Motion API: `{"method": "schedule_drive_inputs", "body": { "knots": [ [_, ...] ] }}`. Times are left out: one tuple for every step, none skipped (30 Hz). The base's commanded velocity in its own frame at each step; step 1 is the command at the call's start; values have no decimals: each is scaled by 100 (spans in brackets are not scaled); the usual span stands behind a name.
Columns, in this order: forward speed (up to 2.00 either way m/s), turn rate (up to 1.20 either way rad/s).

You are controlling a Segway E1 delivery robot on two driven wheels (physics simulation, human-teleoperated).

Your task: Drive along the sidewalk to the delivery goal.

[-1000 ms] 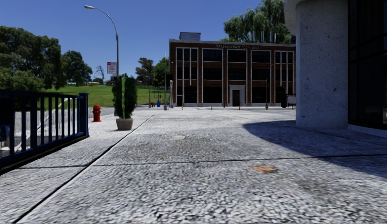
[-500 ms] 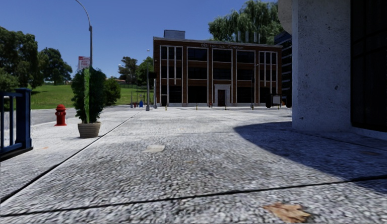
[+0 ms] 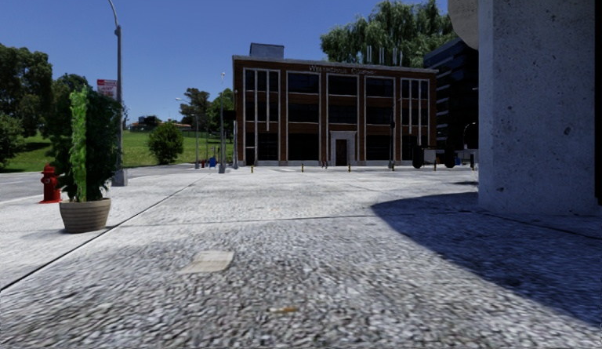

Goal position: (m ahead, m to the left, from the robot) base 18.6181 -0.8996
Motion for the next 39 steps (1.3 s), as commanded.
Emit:
{"method": "schedule_drive_inputs", "body": {
  "knots": [
    [200,0],
    [200,0],
    [200,0],
    [200,0],
    [200,0],
    [200,0],
    [200,0],
    [200,0],
    [200,0],
    [200,0],
    [200,0],
    [200,0],
    [200,0],
    [200,0],
    [200,0],
    [200,0],
    [200,0],
    [200,0],
    [200,0],
    [200,0],
    [200,0],
    [200,0],
    [200,0],
    [200,0],
    [200,0],
    [200,0],
    [200,0],
    [200,0],
    [200,0],
    [200,0],
    [200,0],
    [200,0],
    [200,0],
    [200,0],
    [200,0],
    [200,-4],
    [200,-6],
    [200,-6],
    [200,-17]
  ]
}}
